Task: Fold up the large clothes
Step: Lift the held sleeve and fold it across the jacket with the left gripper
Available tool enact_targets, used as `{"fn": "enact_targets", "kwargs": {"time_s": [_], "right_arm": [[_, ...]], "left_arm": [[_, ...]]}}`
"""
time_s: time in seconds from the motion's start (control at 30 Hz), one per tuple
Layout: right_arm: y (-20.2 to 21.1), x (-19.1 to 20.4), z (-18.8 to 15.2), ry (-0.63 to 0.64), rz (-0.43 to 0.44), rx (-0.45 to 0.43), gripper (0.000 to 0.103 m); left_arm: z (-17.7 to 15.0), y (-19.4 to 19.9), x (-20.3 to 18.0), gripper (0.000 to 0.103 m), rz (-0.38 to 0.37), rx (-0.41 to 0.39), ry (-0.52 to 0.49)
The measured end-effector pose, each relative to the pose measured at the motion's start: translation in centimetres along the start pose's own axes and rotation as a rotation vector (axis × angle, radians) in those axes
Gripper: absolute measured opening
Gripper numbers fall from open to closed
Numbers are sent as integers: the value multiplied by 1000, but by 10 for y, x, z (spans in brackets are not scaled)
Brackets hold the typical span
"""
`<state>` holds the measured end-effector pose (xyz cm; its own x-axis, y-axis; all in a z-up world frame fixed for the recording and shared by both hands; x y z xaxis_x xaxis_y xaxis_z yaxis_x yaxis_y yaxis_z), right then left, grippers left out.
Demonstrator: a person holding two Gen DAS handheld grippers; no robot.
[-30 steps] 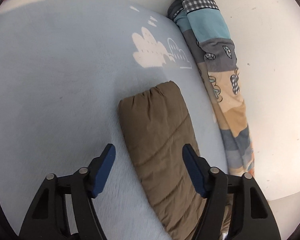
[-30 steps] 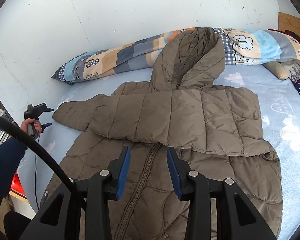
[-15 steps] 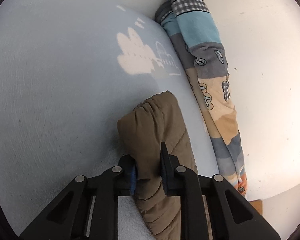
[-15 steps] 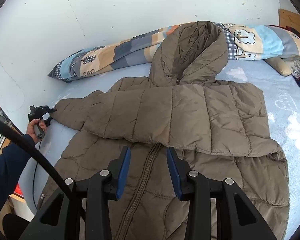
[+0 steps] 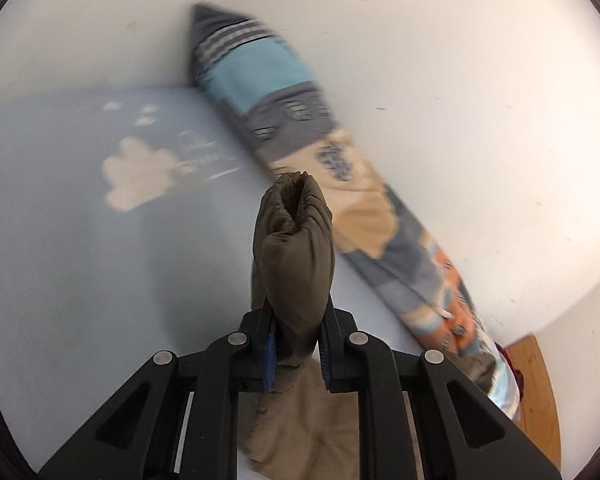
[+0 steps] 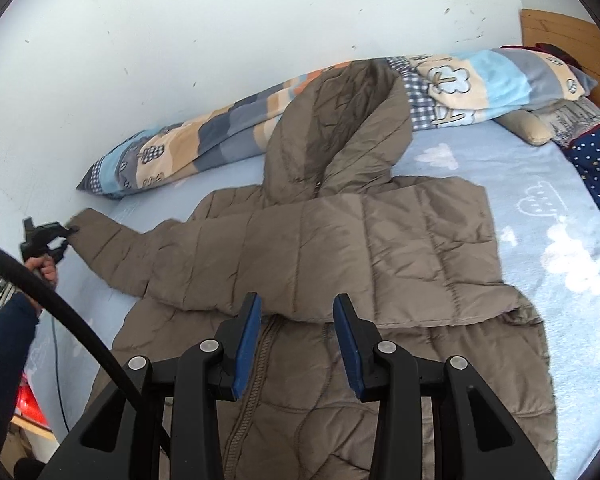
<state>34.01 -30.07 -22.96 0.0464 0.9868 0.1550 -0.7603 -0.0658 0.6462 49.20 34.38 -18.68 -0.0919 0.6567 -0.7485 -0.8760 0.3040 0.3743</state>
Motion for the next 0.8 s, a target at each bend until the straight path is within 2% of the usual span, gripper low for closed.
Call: {"fn": "enact_targets", "kwargs": {"time_s": [0.2,0.47,0.67,0.8], "right_arm": [[13,-17,10,-37,-16,-35,41],[26,-49,18,-90,-60,-70,41],[40,-68,23,-127,-70,-94,41],[55,-80,25,-144,-69,-116,41]], "left_arm": [[-15,19,-107,16,-77,25,-123],[-56,43,-241,16,-197,81,-258],[-117,45,-335,16,-278,171,-342],[-167,33,-373,16,-304,246,-390]]}}
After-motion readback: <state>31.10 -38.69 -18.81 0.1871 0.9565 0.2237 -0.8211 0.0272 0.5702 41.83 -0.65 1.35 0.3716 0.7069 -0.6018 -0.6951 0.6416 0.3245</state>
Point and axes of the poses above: each gripper's, at about its wrist camera, not at the fingertips, and y roughly against the way its jaws point, x to its left, z to its top, the point moved 7 cm from there along -y, roughly the way its jaws point, and after that the axes turned 10 degrees about -z, right-handed, at the moved point
